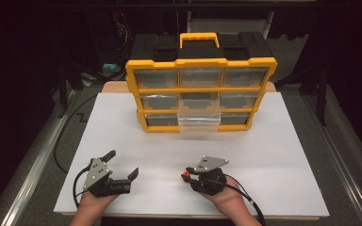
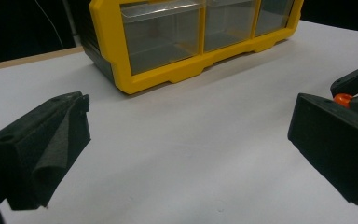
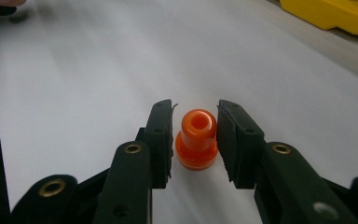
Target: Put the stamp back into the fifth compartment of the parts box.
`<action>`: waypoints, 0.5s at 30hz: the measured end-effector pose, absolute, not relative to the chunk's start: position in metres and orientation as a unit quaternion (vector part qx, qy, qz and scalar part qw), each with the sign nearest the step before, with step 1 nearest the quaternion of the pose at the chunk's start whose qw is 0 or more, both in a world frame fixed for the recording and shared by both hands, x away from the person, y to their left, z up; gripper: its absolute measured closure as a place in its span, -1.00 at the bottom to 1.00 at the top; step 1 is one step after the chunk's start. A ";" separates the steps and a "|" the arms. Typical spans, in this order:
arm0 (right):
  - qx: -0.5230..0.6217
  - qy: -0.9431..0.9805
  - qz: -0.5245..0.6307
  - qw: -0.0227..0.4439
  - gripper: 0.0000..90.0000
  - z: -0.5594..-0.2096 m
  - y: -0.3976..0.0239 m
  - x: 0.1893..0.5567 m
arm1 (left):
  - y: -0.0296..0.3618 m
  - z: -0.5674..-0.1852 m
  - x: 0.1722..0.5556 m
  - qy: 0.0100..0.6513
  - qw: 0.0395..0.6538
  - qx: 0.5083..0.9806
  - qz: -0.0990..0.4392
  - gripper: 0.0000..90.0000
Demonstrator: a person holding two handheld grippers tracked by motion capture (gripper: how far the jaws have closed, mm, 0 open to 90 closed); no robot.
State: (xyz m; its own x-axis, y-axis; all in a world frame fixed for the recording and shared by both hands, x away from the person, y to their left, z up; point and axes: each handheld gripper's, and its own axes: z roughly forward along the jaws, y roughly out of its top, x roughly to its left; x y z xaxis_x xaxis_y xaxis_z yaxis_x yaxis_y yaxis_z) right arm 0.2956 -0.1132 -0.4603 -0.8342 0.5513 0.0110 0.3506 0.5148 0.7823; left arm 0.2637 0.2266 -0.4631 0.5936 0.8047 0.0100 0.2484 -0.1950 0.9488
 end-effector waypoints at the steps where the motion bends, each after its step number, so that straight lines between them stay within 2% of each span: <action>1: 0.262 0.862 0.417 0.120 0.52 -0.460 -0.113 0.296 | 0.226 -0.463 0.264 0.363 0.521 0.724 0.268 -0.99; 15: 0.260 0.870 0.399 0.127 0.62 -0.462 -0.112 0.296 | 0.227 -0.463 0.264 0.363 0.522 0.724 0.268 -0.99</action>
State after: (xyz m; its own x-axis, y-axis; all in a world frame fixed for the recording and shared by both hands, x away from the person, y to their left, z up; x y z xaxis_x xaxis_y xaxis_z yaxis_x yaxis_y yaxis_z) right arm 0.2963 -0.1115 -0.4624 -0.8328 0.5534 -0.0126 0.3511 0.5457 0.7609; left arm 0.2635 0.2266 -0.4630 0.5924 0.8056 0.0095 0.2457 -0.1919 0.9502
